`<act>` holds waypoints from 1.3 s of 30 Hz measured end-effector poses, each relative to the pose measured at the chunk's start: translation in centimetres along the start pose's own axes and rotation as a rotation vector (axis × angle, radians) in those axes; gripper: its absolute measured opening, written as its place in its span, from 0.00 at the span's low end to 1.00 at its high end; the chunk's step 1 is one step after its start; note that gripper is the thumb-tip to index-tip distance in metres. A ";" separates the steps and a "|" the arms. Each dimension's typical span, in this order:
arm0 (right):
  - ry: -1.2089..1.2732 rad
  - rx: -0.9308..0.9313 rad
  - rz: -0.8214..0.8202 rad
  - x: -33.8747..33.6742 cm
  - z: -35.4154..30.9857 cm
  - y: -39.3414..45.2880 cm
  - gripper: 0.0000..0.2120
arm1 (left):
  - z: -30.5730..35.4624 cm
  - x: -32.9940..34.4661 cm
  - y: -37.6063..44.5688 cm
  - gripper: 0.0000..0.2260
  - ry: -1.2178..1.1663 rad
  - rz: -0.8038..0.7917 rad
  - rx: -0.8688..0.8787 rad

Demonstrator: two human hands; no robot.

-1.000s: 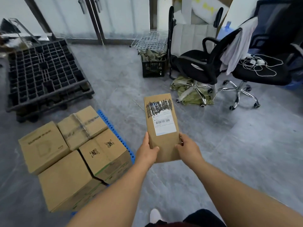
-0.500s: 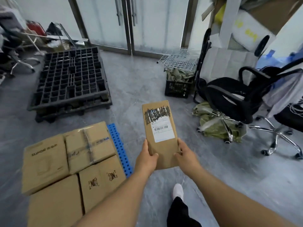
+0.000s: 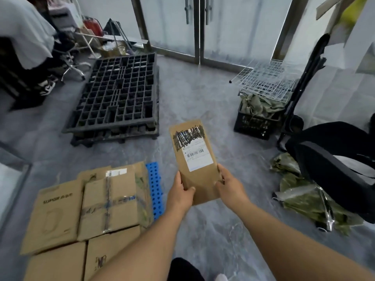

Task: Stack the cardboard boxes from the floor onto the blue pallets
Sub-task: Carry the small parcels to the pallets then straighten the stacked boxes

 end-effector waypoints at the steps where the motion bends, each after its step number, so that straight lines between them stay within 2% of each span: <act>1: -0.008 -0.009 -0.016 -0.1 -0.6 1.2 0.28 | 0.4 -0.5 0.8 0.34 -0.009 0.017 -0.006; 11: -0.124 -0.095 -0.181 0.3 -9.1 17.2 0.25 | 3.6 -8.3 12.2 0.34 -0.101 0.179 -0.052; 14: -0.199 -0.100 -0.239 1.1 -12.6 22.4 0.20 | 4.4 -11.7 15.8 0.34 -0.138 0.232 -0.080; 19: -0.344 -0.134 -0.355 4.0 -19.5 29.6 0.20 | 4.5 -18.4 20.1 0.35 -0.201 0.312 -0.156; 27: -0.525 -0.256 -0.535 12.5 -28.1 36.7 0.19 | 0.6 -26.7 22.6 0.35 -0.365 0.480 -0.309; 34: -0.710 -0.386 -0.789 22.7 -32.7 41.4 0.23 | -4.4 -31.1 23.7 0.34 -0.542 0.682 -0.484; 39: -0.838 -0.484 -0.940 29.1 -34.1 45.3 0.21 | -7.4 -32.8 25.7 0.34 -0.675 0.815 -0.618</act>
Point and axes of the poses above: each hand's wrist, its own y-axis towards the middle knuckle, its own x-axis out of the palm, z = x × y, the point moved 10 cm from there along y, towards the middle knuckle, and after that the axes turned 12 degrees about -z, right-handed, at the moved point
